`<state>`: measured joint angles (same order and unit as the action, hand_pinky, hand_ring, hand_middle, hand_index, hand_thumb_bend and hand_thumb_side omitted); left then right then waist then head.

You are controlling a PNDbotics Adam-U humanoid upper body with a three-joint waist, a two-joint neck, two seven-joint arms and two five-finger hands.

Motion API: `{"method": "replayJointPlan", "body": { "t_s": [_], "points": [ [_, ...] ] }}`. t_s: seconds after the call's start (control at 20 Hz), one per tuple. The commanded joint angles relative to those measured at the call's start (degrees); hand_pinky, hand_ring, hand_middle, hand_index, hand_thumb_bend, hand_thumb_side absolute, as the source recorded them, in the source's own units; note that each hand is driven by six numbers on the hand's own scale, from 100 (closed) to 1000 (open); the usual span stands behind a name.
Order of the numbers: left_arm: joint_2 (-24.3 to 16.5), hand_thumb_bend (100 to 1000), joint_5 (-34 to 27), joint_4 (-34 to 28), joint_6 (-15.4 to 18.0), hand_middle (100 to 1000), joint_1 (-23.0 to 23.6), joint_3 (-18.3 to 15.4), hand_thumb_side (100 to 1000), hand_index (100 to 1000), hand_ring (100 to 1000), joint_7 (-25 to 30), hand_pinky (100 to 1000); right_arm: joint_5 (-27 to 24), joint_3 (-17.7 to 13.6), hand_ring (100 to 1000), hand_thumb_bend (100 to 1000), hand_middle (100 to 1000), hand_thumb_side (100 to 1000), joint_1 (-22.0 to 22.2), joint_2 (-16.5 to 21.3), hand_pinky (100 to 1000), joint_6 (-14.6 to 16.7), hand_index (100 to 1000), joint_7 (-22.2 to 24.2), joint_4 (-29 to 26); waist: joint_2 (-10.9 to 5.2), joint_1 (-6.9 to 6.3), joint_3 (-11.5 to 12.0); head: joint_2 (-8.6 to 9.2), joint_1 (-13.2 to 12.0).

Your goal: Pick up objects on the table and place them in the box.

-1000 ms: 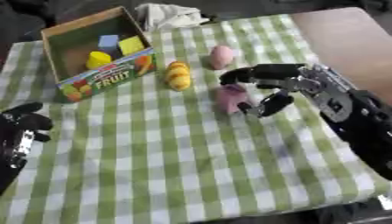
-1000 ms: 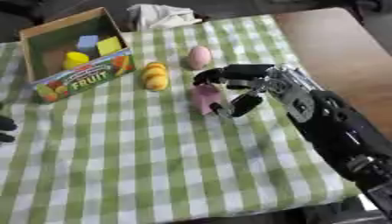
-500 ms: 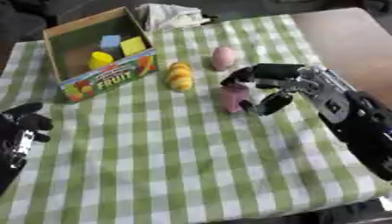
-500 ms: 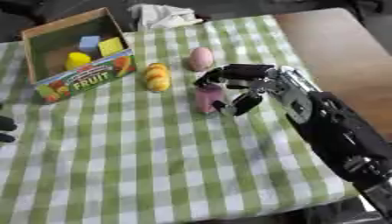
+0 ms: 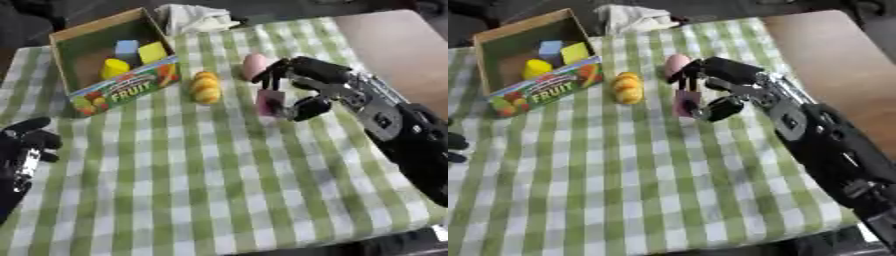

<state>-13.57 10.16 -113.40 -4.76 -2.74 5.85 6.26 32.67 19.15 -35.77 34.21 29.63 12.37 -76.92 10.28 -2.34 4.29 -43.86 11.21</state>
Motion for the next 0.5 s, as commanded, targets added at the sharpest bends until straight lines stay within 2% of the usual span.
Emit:
{"method": "replayJointPlan", "body": {
  "t_s": [0.05, 0.3, 0.5],
  "points": [
    [-0.43, 100, -0.07, -1.20, 0.19, 596, -0.41, 0.03, 736, 822, 668, 0.20, 624, -1.87, -0.21, 572, 100, 513, 100, -1.24, 2.50, 731, -0.24, 846, -1.52, -3.50, -0.91, 0.26, 0.15, -0.26, 0.03],
    [-0.31, 100, -0.25, -1.20, 0.37, 595, -0.61, -0.02, 733, 822, 666, 0.17, 622, -5.40, -0.83, 573, 100, 512, 100, -2.76, 4.08, 733, -1.64, 848, -0.85, -6.89, -0.96, 0.43, 0.72, -0.26, 0.43],
    [-0.22, 100, -0.37, -1.20, 0.41, 593, -0.59, -0.04, 733, 822, 665, 0.23, 623, -6.96, -1.83, 568, 100, 511, 100, -3.90, 4.27, 731, -2.98, 845, -0.51, -6.74, -1.01, 0.59, 1.32, -0.26, 1.34]
  ]
}}
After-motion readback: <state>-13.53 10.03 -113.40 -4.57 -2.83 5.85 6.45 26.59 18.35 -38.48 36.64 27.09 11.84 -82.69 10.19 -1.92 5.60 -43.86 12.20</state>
